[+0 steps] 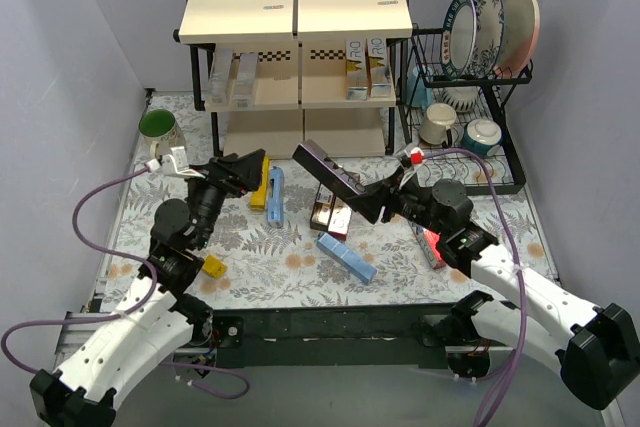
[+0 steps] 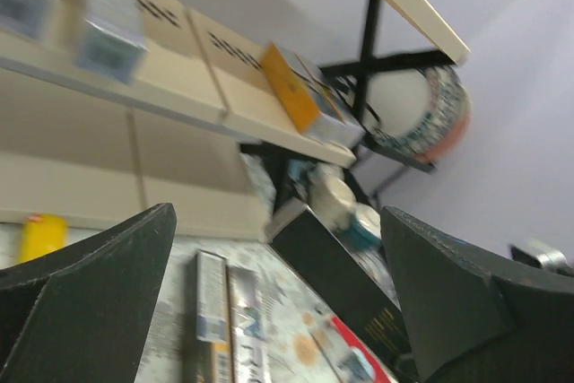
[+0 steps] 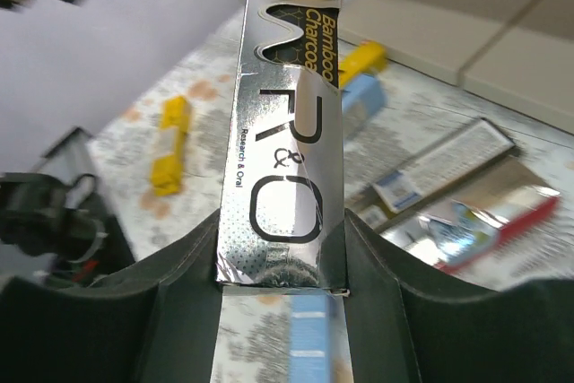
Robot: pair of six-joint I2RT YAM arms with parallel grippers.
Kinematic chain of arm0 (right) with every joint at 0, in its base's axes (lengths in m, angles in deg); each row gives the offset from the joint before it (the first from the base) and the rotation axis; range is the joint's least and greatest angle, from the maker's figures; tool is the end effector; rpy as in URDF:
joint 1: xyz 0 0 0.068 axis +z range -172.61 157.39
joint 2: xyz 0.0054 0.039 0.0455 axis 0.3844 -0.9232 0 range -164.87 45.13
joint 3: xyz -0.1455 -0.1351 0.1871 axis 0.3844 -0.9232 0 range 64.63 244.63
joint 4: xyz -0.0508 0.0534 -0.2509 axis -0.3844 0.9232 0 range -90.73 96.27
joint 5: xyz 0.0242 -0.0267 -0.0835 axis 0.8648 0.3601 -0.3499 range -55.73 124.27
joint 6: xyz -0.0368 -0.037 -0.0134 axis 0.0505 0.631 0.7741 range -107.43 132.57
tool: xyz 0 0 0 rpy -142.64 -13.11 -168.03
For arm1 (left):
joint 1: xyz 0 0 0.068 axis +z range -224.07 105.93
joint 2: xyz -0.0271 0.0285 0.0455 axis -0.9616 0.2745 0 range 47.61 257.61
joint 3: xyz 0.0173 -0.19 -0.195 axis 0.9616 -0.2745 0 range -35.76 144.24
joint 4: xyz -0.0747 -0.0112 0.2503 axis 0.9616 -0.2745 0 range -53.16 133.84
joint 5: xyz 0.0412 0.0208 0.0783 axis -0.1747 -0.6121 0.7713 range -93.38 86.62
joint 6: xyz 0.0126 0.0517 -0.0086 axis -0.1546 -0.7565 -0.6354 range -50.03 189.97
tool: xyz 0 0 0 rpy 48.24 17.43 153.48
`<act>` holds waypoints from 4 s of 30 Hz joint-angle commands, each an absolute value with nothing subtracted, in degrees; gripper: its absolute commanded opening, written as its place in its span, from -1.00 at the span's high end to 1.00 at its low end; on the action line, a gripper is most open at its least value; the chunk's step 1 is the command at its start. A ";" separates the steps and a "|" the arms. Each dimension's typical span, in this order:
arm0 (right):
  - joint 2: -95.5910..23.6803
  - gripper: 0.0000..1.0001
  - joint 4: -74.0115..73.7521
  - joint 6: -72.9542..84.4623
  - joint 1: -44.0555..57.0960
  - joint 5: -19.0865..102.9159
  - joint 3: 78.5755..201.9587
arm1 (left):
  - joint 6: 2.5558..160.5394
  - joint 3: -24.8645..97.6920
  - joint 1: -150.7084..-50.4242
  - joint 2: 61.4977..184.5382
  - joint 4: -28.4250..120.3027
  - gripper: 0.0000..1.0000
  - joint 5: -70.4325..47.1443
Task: Place and organize the toothpastes onto the shelf
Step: Pick up the toothpaste from the center of the board, then place the toothpaste on the shelf.
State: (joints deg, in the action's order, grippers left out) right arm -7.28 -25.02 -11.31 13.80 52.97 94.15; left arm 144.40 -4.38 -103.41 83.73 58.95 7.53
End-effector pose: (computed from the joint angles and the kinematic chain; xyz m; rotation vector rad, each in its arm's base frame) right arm 0.1668 0.1372 0.2854 -0.4509 1.5888 1.0698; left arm 0.1453 -0.0741 0.3282 -0.7477 1.3443 -1.3525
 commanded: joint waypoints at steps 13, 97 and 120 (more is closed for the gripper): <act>-1.81 0.30 -12.24 19.15 14.66 34.80 104.43 | 121.30 -2.09 -103.25 78.90 50.34 -0.96 30.46; -47.00 -0.74 5.52 17.31 9.73 11.34 181.13 | 124.55 -0.25 -103.25 83.12 44.71 -0.96 25.01; -19.81 -0.86 -1.85 -7.37 25.19 13.79 116.41 | 125.60 0.02 -103.25 84.97 44.19 -0.96 24.83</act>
